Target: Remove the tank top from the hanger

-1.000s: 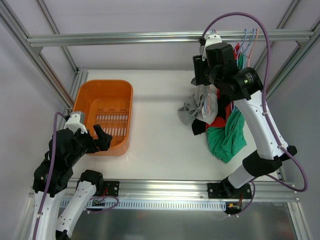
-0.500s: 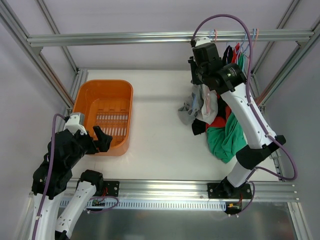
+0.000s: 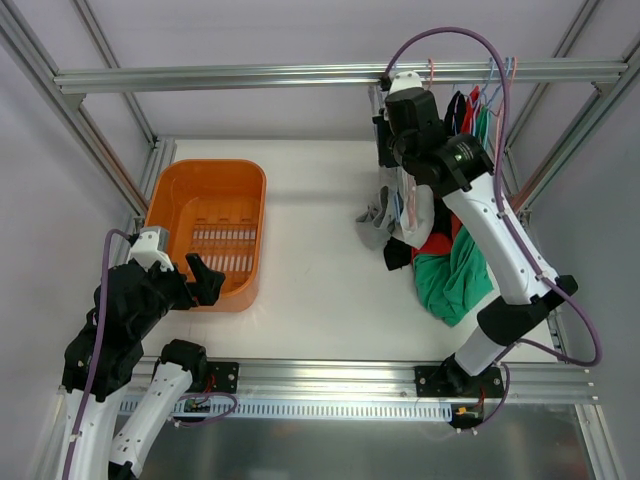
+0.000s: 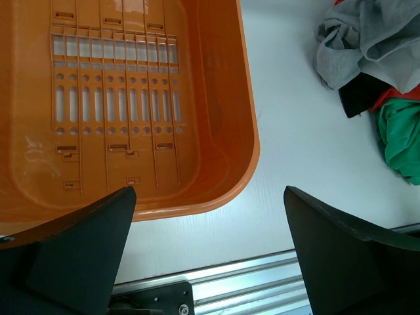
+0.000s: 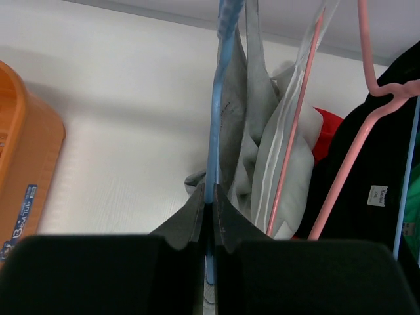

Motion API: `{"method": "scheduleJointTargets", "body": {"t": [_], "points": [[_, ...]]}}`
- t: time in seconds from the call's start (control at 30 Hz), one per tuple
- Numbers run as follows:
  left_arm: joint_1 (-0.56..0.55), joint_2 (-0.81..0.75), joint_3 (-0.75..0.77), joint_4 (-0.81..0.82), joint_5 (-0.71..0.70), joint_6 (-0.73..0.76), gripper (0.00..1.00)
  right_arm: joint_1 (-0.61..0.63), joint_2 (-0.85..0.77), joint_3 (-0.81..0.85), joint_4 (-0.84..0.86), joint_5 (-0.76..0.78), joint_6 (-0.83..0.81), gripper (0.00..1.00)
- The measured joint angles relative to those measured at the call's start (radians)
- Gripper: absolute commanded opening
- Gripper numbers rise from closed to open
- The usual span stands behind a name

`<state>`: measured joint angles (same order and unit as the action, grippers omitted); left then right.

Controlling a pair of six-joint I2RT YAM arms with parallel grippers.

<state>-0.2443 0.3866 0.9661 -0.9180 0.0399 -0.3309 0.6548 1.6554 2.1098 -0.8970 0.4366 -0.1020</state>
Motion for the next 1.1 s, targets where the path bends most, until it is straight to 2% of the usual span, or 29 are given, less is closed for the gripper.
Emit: {"method": "scheduleJointTargets", "body": {"t": [0.4, 0.7, 0.87, 1.1], "points": [[-0.006, -0.007, 0.000, 0.000, 0.000, 0.000, 0.99, 0.014, -0.108, -0.059, 0.091, -0.062, -0.007, 0.00], [-0.006, -0.011, 0.000, 0.000, 0.000, -0.001, 0.99, 0.076, -0.242, -0.231, 0.076, -0.183, 0.000, 0.00], [-0.012, -0.044, -0.001, 0.004, 0.026, 0.002, 0.99, 0.153, -0.372, -0.388, 0.071, -0.265, 0.010, 0.00], [-0.012, -0.050, -0.013, 0.099, 0.273, 0.004, 0.99, 0.391, -0.599, -0.633, 0.067, -0.309, 0.041, 0.00]]}}
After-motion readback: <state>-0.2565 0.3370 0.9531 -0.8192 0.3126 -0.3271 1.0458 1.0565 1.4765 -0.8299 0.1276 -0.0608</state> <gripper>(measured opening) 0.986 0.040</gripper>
